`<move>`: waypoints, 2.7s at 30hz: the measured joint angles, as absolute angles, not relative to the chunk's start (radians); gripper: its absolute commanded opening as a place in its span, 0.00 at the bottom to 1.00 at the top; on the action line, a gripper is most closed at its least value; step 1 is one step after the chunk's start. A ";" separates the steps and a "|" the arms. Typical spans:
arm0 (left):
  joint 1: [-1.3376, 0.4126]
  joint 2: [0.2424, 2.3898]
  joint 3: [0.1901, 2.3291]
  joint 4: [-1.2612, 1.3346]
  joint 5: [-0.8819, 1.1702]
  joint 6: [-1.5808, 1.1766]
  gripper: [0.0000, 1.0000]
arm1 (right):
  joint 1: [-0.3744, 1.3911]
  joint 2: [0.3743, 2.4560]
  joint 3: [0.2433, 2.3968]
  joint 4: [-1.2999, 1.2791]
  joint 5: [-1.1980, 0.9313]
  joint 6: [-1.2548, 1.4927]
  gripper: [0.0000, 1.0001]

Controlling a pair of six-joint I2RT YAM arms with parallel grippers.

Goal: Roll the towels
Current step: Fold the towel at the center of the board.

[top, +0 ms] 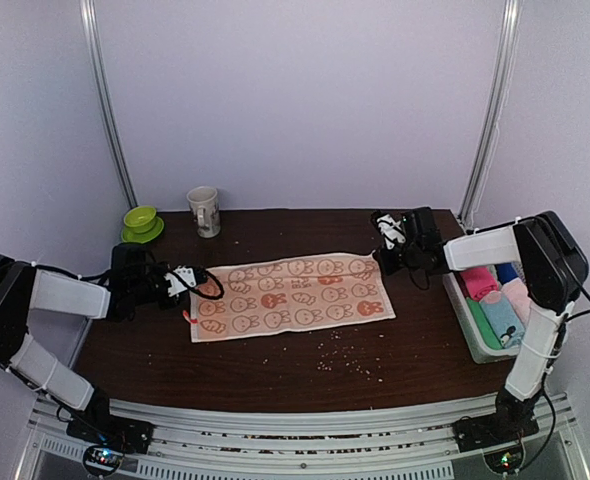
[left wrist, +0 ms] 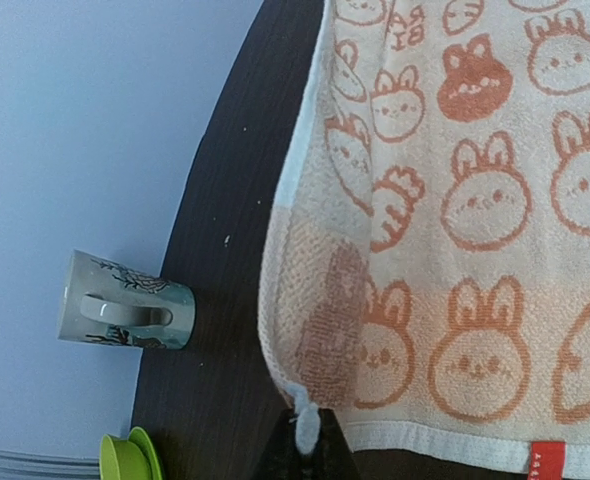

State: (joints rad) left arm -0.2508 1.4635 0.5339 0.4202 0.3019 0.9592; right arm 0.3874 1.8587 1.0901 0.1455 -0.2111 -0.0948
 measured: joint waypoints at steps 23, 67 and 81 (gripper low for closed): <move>-0.218 1.316 0.413 0.229 0.435 1.147 0.06 | 0.411 1.774 0.970 0.036 -0.222 -0.170 0.00; -0.216 1.307 0.364 0.079 0.450 1.319 0.08 | 0.531 1.650 0.838 -0.038 -0.023 -0.160 0.15; -0.216 1.306 0.364 0.080 0.449 1.314 0.31 | 0.536 1.660 0.838 -0.042 0.004 -0.151 0.15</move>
State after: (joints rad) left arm -0.2165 1.3064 0.3645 0.0803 0.4488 1.3144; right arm 0.5358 1.6600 0.8379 -0.0418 0.0044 -0.1513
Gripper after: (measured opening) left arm 0.265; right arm 0.151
